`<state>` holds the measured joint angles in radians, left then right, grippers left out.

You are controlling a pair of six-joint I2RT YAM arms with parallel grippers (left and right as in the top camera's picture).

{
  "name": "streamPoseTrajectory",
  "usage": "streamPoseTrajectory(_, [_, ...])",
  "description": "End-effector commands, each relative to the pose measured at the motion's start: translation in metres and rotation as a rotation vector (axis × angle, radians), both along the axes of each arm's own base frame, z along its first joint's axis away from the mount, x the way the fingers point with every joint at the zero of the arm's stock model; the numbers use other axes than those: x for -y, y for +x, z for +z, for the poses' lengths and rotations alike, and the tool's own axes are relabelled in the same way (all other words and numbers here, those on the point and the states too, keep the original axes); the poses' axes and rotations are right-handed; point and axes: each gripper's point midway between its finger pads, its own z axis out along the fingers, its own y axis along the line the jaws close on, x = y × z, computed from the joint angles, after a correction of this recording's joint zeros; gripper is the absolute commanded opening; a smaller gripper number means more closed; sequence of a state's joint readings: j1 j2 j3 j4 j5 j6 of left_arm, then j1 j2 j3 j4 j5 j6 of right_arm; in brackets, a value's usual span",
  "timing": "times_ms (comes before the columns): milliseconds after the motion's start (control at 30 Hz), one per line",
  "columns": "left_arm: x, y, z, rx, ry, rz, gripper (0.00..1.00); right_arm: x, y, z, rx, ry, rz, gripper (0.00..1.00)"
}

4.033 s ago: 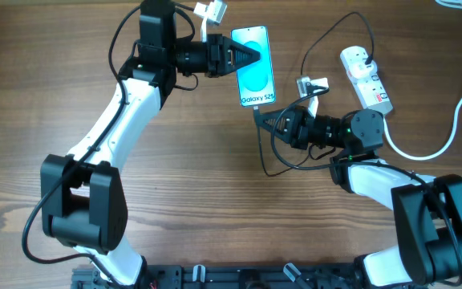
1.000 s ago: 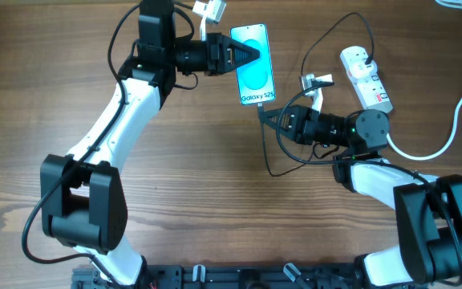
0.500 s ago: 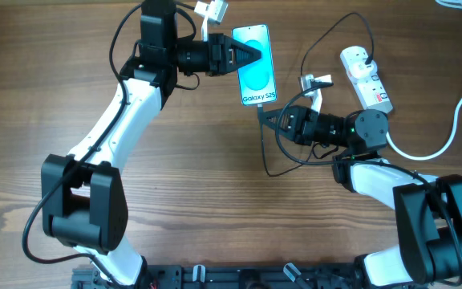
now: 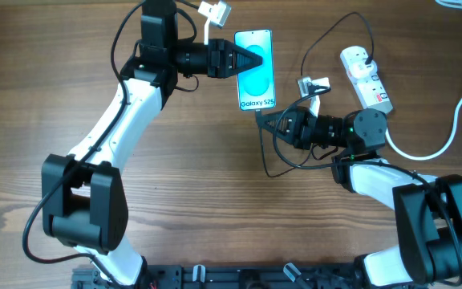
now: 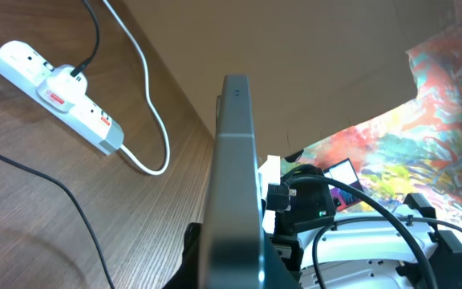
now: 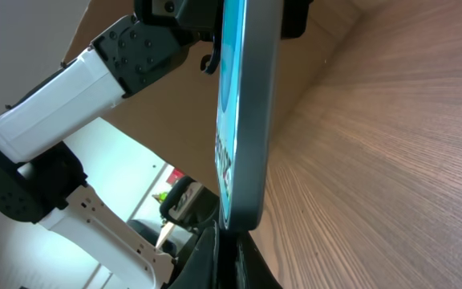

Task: Plug charger to phone and switch on socket
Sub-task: 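Push the plug up into the phone port with the right gripper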

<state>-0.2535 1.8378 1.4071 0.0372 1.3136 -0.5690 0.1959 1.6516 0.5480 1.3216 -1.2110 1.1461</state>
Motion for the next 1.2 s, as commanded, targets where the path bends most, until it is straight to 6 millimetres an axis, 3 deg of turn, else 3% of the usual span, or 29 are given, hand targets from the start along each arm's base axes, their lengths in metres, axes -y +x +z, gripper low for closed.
streamPoseTrajectory(0, [0.007,-0.029,0.026,0.060,-0.052,-0.129,0.04,0.005,0.022,0.006,0.027,0.019,-0.103,0.04])
streamPoseTrajectory(233, [0.020,-0.038,0.025,0.072,-0.051,-0.160,0.04,0.006,0.025,0.007,0.028,0.023,-0.123,0.04])
streamPoseTrajectory(500, [0.019,-0.042,0.021,0.037,-0.047,-0.172,0.04,0.007,0.024,0.007,0.041,0.019,-0.117,0.04])
streamPoseTrajectory(600, [0.016,-0.050,0.016,0.029,-0.052,-0.207,0.04,0.013,0.027,0.010,0.057,0.020,-0.119,0.04])
streamPoseTrajectory(1167, [0.033,-0.058,0.011,0.042,-0.029,-0.215,0.04,0.011,0.038,0.030,0.104,0.042,-0.140,0.04])
